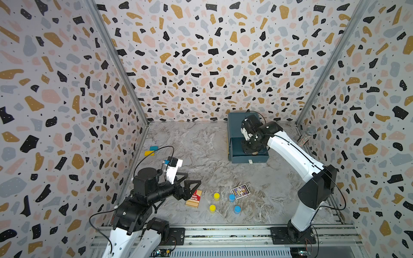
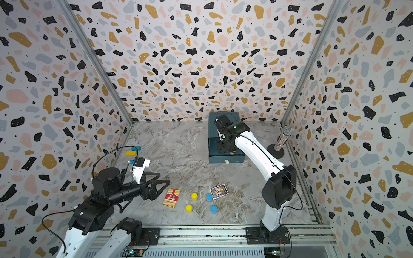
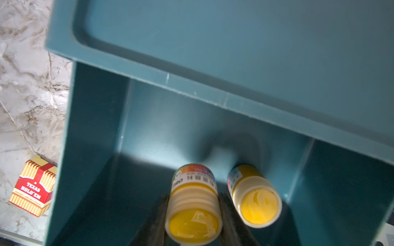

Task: Put the paint cans in the drawer according to color
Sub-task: Place the paint can in the drawer, then close the drawer in the storage box.

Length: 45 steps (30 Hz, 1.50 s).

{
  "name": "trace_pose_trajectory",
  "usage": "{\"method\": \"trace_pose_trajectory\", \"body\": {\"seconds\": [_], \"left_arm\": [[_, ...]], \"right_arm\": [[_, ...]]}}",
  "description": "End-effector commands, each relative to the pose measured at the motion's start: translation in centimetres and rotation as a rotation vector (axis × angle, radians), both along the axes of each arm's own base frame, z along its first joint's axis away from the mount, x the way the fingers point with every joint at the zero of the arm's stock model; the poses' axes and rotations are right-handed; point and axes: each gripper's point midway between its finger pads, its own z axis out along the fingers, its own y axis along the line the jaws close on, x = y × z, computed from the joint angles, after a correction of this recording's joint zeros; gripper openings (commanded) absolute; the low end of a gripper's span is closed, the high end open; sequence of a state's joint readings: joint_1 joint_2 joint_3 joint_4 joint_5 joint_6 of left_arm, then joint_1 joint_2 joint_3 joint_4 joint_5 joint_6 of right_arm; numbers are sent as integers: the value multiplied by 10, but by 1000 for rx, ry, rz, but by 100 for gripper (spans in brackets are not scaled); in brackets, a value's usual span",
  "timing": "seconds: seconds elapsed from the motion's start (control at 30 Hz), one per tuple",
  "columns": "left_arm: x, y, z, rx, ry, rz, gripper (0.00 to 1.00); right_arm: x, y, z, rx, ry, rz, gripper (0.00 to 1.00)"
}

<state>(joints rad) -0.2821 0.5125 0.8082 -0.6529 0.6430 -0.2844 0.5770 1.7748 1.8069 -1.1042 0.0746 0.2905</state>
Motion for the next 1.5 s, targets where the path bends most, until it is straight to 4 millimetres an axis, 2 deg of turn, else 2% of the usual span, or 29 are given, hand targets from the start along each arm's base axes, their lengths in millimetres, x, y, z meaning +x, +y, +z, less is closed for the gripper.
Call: {"method": "trace_pose_trajectory", "body": {"seconds": [0.0, 0.13, 0.3, 0.4, 0.53, 0.7, 0.8, 0.93, 1.07, 1.2, 1.3, 1.47], "left_arm": [[6, 1, 4, -5, -38, 16, 98], [9, 3, 1, 5, -35, 31, 98], [9, 4, 1, 6, -36, 42, 98], [10, 5, 0, 8, -33, 46, 98], [10, 4, 0, 8, -31, 46, 98], [11, 5, -1, 10, -28, 49, 98], [11, 5, -1, 10, -30, 51, 98], [12, 5, -1, 12, -28, 53, 98], [12, 6, -1, 13, -29, 58, 98], [12, 6, -2, 13, -29, 61, 98], [12, 7, -2, 14, -30, 65, 98], [12, 10, -1, 21, -37, 85, 98]], "right_arm": [[1, -3, -5, -6, 8, -6, 23], [2, -2, -12, -8, 18, -9, 27], [3, -2, -14, -8, 19, -12, 50], [3, -3, -9, -4, 4, -12, 56], [3, -4, 7, 15, -37, -12, 58], [-6, -12, 42, 58, -116, -31, 57], [-19, -23, 68, 94, -176, -51, 53], [-48, -40, 79, 103, -212, -65, 51], [-84, -45, 63, 91, -188, -57, 49], [-101, -38, 31, 111, -159, -82, 51], [-93, -25, 13, 123, -157, -94, 54], [-64, -16, -5, 51, -221, -112, 56]]}}
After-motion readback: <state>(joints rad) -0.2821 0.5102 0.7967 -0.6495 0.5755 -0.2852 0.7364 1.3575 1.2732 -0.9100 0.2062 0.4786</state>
